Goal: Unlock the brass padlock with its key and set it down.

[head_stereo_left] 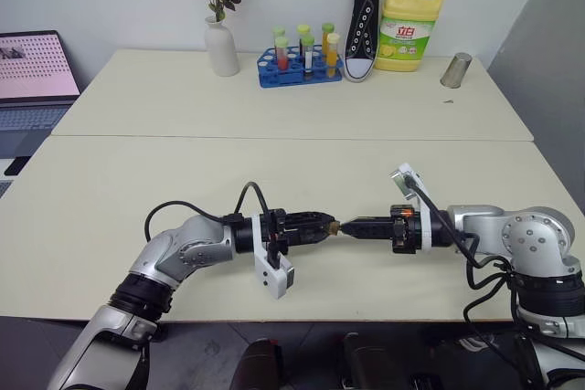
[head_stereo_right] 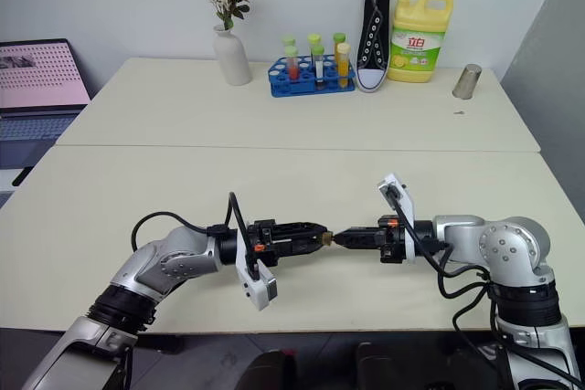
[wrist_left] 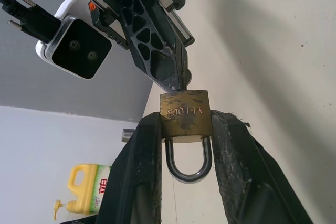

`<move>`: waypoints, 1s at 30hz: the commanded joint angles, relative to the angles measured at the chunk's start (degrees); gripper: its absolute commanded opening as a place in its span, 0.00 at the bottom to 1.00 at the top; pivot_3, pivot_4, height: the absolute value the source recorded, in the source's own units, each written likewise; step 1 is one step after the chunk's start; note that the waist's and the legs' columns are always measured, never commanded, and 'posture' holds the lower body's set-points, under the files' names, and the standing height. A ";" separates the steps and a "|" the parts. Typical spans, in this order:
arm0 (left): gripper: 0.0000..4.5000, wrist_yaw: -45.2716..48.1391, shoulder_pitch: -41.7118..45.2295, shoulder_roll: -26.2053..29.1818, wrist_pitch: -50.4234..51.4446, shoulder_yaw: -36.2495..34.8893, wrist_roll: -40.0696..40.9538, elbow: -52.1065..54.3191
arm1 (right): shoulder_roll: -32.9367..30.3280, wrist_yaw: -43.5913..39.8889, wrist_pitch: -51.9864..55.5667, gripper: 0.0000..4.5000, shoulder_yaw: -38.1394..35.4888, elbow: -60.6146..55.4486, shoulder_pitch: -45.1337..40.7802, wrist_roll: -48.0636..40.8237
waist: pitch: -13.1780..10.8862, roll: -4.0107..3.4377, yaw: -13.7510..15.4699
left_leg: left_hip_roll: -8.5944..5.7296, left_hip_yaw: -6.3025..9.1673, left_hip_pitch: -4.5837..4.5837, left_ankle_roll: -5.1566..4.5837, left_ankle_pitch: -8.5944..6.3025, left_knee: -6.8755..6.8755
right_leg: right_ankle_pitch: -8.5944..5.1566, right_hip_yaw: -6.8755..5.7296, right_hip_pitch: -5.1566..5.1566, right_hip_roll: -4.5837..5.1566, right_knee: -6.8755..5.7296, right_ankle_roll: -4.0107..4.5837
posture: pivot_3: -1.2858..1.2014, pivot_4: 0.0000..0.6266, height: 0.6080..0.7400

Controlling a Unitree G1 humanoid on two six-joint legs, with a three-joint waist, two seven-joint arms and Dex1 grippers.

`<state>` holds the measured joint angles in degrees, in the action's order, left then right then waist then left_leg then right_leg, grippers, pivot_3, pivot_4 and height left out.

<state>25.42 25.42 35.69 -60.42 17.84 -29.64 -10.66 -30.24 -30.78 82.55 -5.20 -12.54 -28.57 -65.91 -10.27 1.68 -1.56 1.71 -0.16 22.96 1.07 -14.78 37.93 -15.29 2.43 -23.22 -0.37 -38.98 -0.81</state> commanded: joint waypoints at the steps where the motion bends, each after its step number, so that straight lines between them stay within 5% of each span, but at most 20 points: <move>1: 0.22 -1.40 -0.97 0.64 -0.84 -1.02 0.16 4.16 | 1.78 2.07 5.54 0.00 -1.90 3.61 -2.99 -3.38 | 0.00 0.00 -0.13 | 0.00 0.00 0.00 0.00 0.00 0.00 | 0.00 0.01 0.00 0.00 0.00 0.00 | 0.52 0.24 1.00; 27: 0.22 -2.70 -2.56 0.61 0.60 -1.16 -1.55 5.58 | 5.00 10.31 9.08 0.00 -2.64 7.02 -5.84 -8.68 | 0.00 -0.02 -0.15 | 0.01 0.00 0.03 -0.01 0.00 -0.02 | -0.01 0.00 -0.02 0.00 0.00 -0.01 | 0.52 0.24 1.00; 30: 0.22 -2.48 -2.72 0.63 1.45 -1.30 -0.83 5.30 | 2.87 7.30 5.97 0.13 -0.52 1.51 -3.88 -6.14 | 0.00 -0.02 -0.14 | 0.01 0.00 0.03 -0.01 0.00 -0.03 | -0.01 -0.01 -0.03 0.00 0.00 -0.01 | 0.52 0.24 1.00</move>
<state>24.14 22.59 36.83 -58.90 16.75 -31.86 -8.02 -26.71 -20.81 90.92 -6.97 -6.43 -32.51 -72.47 -10.27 1.66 -1.71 1.72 -0.15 22.99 1.06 -14.79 37.90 -15.30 2.41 -23.24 -0.37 -38.97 -0.82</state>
